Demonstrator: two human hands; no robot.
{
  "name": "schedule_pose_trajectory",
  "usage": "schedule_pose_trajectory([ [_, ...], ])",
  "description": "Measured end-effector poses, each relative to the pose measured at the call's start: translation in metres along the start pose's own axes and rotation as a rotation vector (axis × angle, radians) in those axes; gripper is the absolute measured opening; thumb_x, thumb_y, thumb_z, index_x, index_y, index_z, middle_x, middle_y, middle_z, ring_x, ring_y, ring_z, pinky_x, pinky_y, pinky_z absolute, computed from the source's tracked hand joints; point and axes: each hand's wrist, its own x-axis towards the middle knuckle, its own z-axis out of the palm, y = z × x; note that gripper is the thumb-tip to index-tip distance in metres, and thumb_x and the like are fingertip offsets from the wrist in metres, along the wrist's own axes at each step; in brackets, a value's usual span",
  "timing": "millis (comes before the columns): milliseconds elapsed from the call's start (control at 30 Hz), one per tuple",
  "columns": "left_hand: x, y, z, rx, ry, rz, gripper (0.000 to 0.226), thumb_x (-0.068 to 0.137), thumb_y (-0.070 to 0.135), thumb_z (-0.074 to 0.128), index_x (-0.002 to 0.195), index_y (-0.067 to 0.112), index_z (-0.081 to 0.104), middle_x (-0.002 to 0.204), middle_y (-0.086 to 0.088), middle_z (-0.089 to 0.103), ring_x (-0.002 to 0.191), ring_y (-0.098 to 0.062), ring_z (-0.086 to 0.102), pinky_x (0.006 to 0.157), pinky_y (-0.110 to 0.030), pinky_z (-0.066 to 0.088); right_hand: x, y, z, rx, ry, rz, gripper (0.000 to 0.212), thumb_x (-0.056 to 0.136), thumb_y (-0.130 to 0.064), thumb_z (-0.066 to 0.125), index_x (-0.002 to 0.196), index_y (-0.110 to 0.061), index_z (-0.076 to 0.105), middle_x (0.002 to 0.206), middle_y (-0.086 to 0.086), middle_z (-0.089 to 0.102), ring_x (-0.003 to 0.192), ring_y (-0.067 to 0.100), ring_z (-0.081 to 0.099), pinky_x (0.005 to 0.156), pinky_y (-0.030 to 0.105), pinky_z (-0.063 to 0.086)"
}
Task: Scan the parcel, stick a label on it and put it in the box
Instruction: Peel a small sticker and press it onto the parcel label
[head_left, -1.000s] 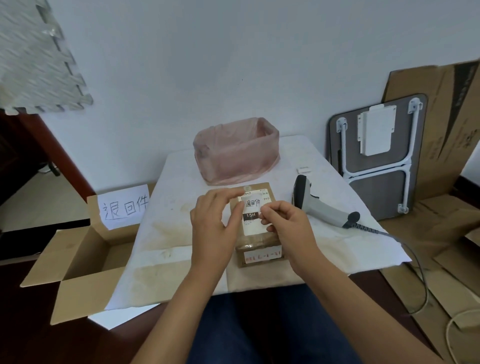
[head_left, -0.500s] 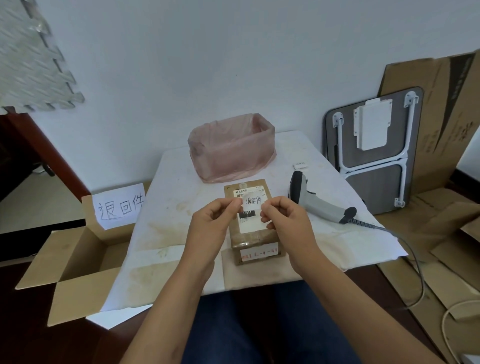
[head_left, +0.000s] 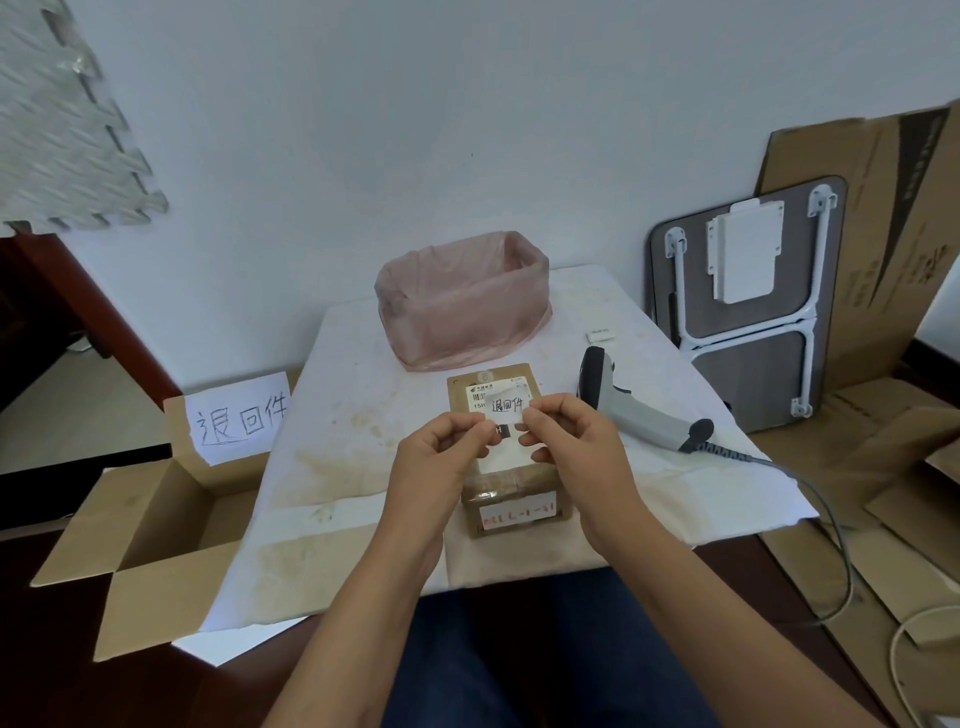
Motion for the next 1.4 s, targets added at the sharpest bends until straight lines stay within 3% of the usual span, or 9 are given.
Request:
schedule_pose_trajectory([
  [133, -0.001, 0.002, 0.001, 0.047, -0.034, -0.034, 0.009, 0.091, 0.021, 0.068, 0.089, 0.017, 0.076, 0.08, 0.008, 0.076, 0.078, -0.006, 0.064, 0.069, -0.016, 0.044, 0.004, -0.003, 0.0, 0.008, 0.005, -0.015, 0.005, 0.089, -0.016, 0.065, 0.09, -0.015, 0.069, 0.084, 0.0, 0.073, 0.074, 0.006, 0.067, 0.066, 0.02, 0.051],
  [267, -0.001, 0.003, 0.002, 0.004, -0.013, -0.014, 0.015, 0.091, 0.02, 0.071, 0.105, 0.019, 0.076, 0.098, 0.006, 0.079, 0.083, 0.002, 0.072, 0.063, -0.007, 0.05, 0.005, -0.003, 0.0, -0.034, 0.018, -0.037, 0.006, 0.089, -0.016, 0.065, 0.086, -0.016, 0.069, 0.08, -0.003, 0.072, 0.068, 0.002, 0.065, 0.063, 0.017, 0.049],
  [500, 0.001, 0.011, 0.002, -0.092, 0.022, 0.037, 0.015, 0.094, 0.016, 0.067, 0.1, 0.01, 0.078, 0.079, 0.008, 0.077, 0.065, 0.008, 0.067, 0.058, -0.004, 0.047, 0.008, -0.004, -0.002, -0.112, 0.034, -0.098, 0.005, 0.088, -0.019, 0.067, 0.088, -0.02, 0.072, 0.077, -0.006, 0.072, 0.068, 0.001, 0.065, 0.066, 0.019, 0.049],
  [667, 0.003, 0.013, -0.002, -0.051, -0.012, 0.018, 0.018, 0.091, 0.029, 0.068, 0.092, 0.015, 0.081, 0.095, -0.008, 0.079, 0.074, -0.002, 0.064, 0.077, -0.018, 0.047, 0.009, -0.005, -0.003, -0.161, 0.034, -0.127, 0.005, 0.087, -0.019, 0.068, 0.089, -0.018, 0.072, 0.076, -0.006, 0.07, 0.071, 0.004, 0.064, 0.071, 0.022, 0.051],
  [833, 0.004, 0.012, -0.005, 0.011, -0.043, 0.028, 0.02, 0.09, 0.031, 0.069, 0.095, 0.016, 0.081, 0.097, -0.007, 0.078, 0.073, 0.002, 0.065, 0.064, -0.003, 0.046, 0.009, -0.004, -0.004, -0.215, 0.02, -0.167, 0.005, 0.087, -0.018, 0.067, 0.087, -0.022, 0.071, 0.074, -0.009, 0.069, 0.07, 0.002, 0.063, 0.069, 0.018, 0.05],
  [1033, 0.003, 0.013, -0.005, 0.024, -0.043, 0.01, 0.018, 0.089, 0.032, 0.071, 0.095, 0.018, 0.081, 0.092, -0.001, 0.079, 0.072, 0.004, 0.066, 0.074, -0.017, 0.046, 0.009, -0.004, -0.003, -0.278, 0.018, -0.206, 0.005, 0.087, -0.017, 0.067, 0.089, -0.016, 0.072, 0.073, -0.009, 0.067, 0.068, -0.003, 0.059, 0.063, 0.01, 0.047],
  [1200, 0.003, 0.012, -0.004, 0.026, -0.021, 0.025, 0.015, 0.089, 0.027, 0.072, 0.096, 0.017, 0.079, 0.086, 0.003, 0.08, 0.067, 0.007, 0.066, 0.065, -0.008, 0.049, 0.009, -0.004, -0.005, -0.312, 0.02, -0.222, 0.006, 0.087, -0.019, 0.067, 0.09, -0.017, 0.072, 0.076, -0.009, 0.069, 0.072, 0.0, 0.062, 0.066, 0.011, 0.049],
  [1400, 0.006, 0.011, -0.004, 0.019, -0.024, 0.023, 0.013, 0.089, 0.021, 0.072, 0.097, 0.012, 0.079, 0.086, 0.003, 0.08, 0.069, 0.006, 0.068, 0.063, -0.007, 0.049, 0.01, -0.004, -0.005, -0.336, 0.027, -0.24, 0.008, 0.088, -0.02, 0.066, 0.095, -0.021, 0.07, 0.08, -0.007, 0.07, 0.077, 0.002, 0.063, 0.066, 0.012, 0.05],
])
